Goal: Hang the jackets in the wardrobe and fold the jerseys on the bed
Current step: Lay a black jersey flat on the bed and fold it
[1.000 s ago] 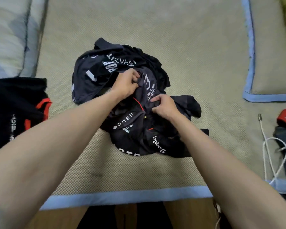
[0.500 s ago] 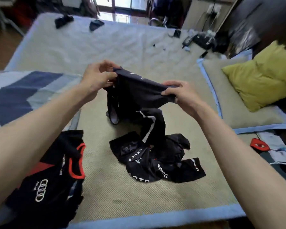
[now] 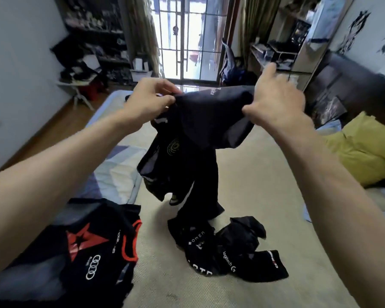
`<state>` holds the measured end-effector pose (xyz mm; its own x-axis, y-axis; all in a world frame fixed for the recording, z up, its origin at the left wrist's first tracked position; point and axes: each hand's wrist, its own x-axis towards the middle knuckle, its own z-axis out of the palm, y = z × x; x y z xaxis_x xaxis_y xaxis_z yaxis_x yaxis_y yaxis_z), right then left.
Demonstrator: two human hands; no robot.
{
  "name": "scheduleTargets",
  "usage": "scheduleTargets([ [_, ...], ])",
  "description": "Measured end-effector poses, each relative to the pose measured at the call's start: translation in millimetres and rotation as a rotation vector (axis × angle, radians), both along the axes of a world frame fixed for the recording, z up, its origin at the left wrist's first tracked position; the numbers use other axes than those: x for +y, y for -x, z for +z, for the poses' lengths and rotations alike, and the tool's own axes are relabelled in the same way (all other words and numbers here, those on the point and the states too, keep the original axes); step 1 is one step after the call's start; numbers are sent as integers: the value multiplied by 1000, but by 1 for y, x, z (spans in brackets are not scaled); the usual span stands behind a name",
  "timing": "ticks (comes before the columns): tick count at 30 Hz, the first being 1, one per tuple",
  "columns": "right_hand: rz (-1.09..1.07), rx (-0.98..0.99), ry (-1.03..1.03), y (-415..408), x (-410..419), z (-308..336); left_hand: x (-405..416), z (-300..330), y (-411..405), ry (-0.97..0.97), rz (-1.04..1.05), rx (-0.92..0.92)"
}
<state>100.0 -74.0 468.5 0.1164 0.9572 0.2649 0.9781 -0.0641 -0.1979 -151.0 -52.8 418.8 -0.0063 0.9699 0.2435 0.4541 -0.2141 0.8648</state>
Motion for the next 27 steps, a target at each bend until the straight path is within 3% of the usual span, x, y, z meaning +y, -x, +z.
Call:
scheduleTargets([
  [2, 163, -55, -92, 23, -17, 1, -9, 22, -19, -23, -62, 47],
  [5, 561, 272, 35, 53, -17, -22, -21, 39, -41, -38, -101, 87],
  [11, 646, 858, 328, 31, 5, -58, -50, 22, -41, -9, -127, -33],
  [13, 676, 995, 354, 22, 0, -48, -64, -14, -25, 126, -144, -69],
  [15, 707, 1091, 372, 14, -5, -33, -82, -58, -9, 339, -190, 11],
  [17, 732, 1144, 365, 9, -12, -18, -96, -100, 2, 465, -245, 76],
  [20, 761, 1148, 334, -1, -19, -3, -108, -125, 0, 490, -250, 92],
  [27, 657, 827, 149, -45, -13, 5, -95, -96, 26, 533, -76, -223],
])
